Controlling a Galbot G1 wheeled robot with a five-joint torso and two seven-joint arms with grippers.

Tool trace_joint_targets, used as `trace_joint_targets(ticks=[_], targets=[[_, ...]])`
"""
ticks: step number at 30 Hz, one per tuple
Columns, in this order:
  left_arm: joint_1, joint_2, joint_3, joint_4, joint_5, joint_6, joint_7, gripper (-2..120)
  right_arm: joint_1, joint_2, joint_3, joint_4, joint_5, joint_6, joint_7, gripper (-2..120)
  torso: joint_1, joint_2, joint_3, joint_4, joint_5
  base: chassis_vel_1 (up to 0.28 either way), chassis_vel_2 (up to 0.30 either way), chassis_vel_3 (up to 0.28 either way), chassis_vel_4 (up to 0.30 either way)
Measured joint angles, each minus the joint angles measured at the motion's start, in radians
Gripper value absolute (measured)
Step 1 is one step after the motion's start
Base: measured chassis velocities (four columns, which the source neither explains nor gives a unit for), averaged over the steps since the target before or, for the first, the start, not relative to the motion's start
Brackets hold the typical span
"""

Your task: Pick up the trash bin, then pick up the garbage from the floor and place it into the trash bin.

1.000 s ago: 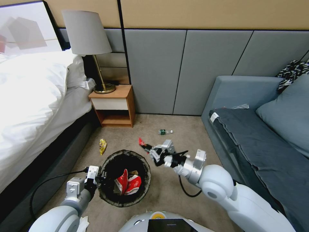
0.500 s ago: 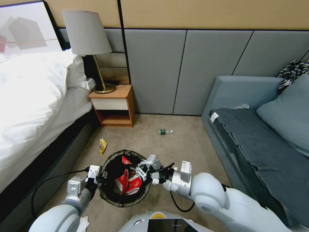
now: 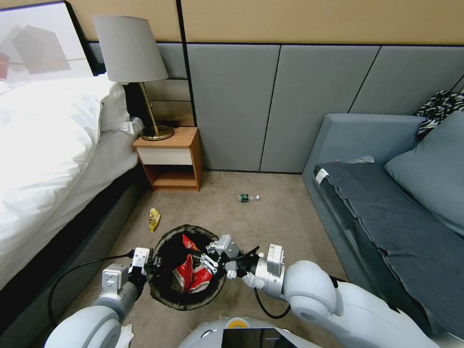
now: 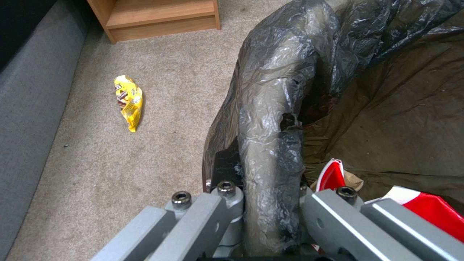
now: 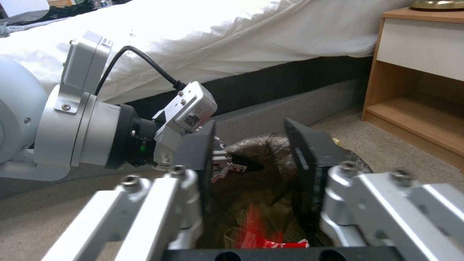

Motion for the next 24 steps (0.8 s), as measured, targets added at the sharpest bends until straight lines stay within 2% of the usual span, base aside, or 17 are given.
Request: trace_joint_targets(ticks=[1, 3, 4, 8, 9, 13, 18, 21, 22, 24], targets=[[-0.001, 0.000, 0.000, 0.000, 0.000, 0.000, 0.000, 2, 0.000, 0.000, -0.001, -0.001, 0.000, 0.000, 0.002, 52, 0.000, 0.000, 0.000, 0.0000, 0.0000, 0.000, 0.000, 0.000, 0.000], [-0.002, -0.002, 0.001, 0.000, 0.000, 0.001, 0.001, 2, -0.002, 0.000, -0.003, -0.003, 0.000, 0.000, 0.006, 61, 0.000, 0.000, 0.000, 0.0001, 0.0000, 0.000, 0.000, 0.000, 0.000], [-0.002, -0.002, 0.001, 0.000, 0.000, 0.001, 0.001, 2, -0.002, 0.000, -0.003, -0.003, 0.000, 0.000, 0.006, 61, 0.000, 0.000, 0.000, 0.0001, 0.0000, 0.000, 0.000, 0.000, 0.000], [-0.010, -0.005, 0.000, 0.000, -0.003, 0.003, 0.002, 2, -0.006, -0.013, 0.022, -0.009, 0.010, -0.003, 0.015, 82, 0.000, 0.000, 0.000, 0.0000, 0.0000, 0.000, 0.000, 0.000, 0.000], [-0.010, -0.005, 0.000, 0.000, -0.003, 0.003, 0.002, 2, -0.006, -0.013, 0.022, -0.009, 0.010, -0.003, 0.015, 82, 0.000, 0.000, 0.000, 0.0000, 0.0000, 0.000, 0.000, 0.000, 0.000], [-0.011, -0.006, 0.002, 0.000, -0.004, 0.005, 0.003, 2, -0.023, -0.023, 0.061, -0.004, 0.017, -0.001, 0.016, 97, 0.000, 0.000, 0.000, 0.0001, 0.0001, 0.000, 0.000, 0.000, 0.000], [-0.012, -0.006, 0.002, 0.000, -0.004, 0.006, 0.005, 2, -0.045, -0.028, 0.116, 0.031, 0.048, 0.012, 0.016, 100, 0.000, 0.000, 0.000, 0.0001, 0.0001, 0.000, 0.000, 0.000, 0.000], [-0.017, -0.009, 0.004, 0.000, -0.004, 0.007, 0.005, 2, -0.081, -0.042, 0.217, 0.057, 0.069, 0.044, 0.017, 100, 0.000, 0.000, 0.000, 0.0001, 0.0001, 0.000, 0.000, 0.000, 0.000], [-0.017, -0.009, 0.004, 0.000, -0.004, 0.007, 0.005, 2, -0.081, -0.042, 0.217, 0.057, 0.069, 0.044, 0.017, 100, 0.000, 0.000, 0.000, 0.0001, 0.0001, 0.000, 0.000, 0.000, 0.000], [-0.022, -0.018, 0.008, 0.000, -0.004, 0.007, 0.005, 2, -0.119, -0.051, 0.281, 0.059, 0.069, 0.083, 0.054, 100, 0.000, 0.000, 0.000, 0.0001, 0.0001, 0.000, 0.000, 0.000, 0.000]])
